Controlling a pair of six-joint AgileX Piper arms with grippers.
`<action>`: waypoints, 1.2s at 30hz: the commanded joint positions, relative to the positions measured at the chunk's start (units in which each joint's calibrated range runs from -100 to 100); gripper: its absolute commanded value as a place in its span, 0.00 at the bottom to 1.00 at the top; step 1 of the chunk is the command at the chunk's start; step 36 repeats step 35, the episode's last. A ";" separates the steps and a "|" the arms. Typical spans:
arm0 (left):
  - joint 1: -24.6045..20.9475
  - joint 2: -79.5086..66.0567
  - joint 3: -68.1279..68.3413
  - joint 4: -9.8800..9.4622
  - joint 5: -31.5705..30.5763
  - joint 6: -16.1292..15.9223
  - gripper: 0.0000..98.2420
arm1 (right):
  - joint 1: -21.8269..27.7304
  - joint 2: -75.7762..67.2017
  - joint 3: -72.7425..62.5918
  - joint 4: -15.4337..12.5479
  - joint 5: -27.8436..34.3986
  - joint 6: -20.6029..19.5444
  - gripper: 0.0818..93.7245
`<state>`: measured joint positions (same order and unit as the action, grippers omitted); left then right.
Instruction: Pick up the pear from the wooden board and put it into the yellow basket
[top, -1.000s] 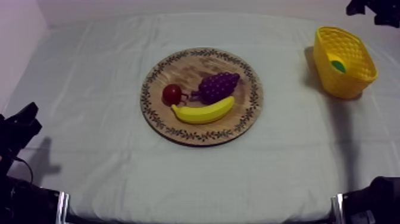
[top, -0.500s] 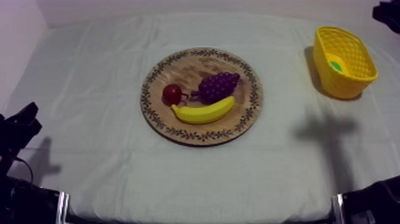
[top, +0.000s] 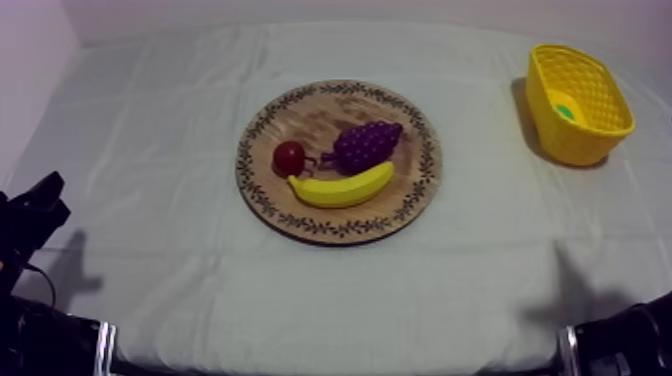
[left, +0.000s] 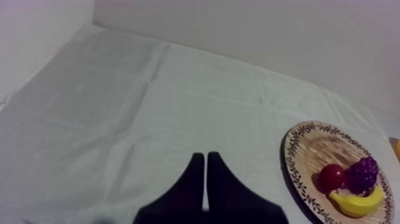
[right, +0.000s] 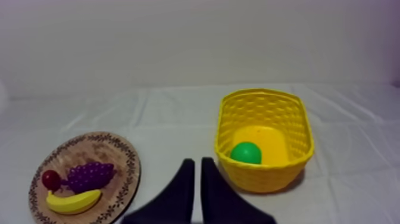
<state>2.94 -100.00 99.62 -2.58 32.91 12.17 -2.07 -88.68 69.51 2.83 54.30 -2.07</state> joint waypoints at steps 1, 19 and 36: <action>-0.01 0.00 0.05 0.02 -0.01 0.02 0.00 | 0.97 -3.74 3.97 -0.41 -1.47 0.58 0.01; -0.01 0.00 0.05 0.02 -0.01 0.02 0.00 | 6.09 -6.98 29.37 -3.25 -14.44 3.75 0.00; -0.01 0.00 0.05 0.02 -0.01 0.02 0.00 | 6.66 -7.08 30.27 -3.64 -15.75 14.77 0.00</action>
